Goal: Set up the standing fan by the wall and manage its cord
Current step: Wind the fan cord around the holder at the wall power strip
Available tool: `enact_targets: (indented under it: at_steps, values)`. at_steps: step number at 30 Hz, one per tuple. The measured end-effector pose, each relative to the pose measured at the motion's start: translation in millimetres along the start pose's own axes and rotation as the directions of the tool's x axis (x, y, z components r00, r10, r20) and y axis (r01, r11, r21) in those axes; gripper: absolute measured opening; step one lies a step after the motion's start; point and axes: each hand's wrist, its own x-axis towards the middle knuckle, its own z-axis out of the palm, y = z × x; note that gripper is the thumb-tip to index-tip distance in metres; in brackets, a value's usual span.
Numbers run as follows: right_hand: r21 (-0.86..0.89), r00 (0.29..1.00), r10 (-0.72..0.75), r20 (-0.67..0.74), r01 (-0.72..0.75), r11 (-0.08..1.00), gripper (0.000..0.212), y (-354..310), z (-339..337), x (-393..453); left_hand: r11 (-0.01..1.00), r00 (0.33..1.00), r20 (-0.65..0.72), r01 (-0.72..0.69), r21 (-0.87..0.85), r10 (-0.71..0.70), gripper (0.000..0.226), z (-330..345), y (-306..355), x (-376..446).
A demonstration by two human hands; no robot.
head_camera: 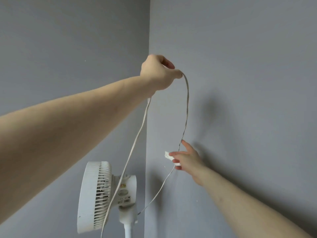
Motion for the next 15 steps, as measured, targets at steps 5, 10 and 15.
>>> enact_targets:
  at_steps: [5, 10, 15]
  values:
    - [0.338, 1.000, 0.004, 0.019, -0.010, 0.941, 0.045, -25.5, -7.9, -14.7, 0.998, 0.969, 0.245, 0.045, -0.051, -0.031, 0.008, -1.4, 4.5, -32.4]
    - [0.459, 0.997, 0.049, -0.055, -0.018, 0.888, 0.036, -32.2, -27.5, -24.0, 0.992, 0.845, 0.532, 0.103, -0.068, -0.051, 0.023, 1.3, -2.9, -78.9]
    - [0.400, 0.988, 0.124, -0.088, -0.079, 0.913, 0.052, -21.2, -53.5, -34.2, 0.977, 0.781, 0.603, 0.214, -0.017, -0.161, 0.017, 22.6, -51.1, -105.1]
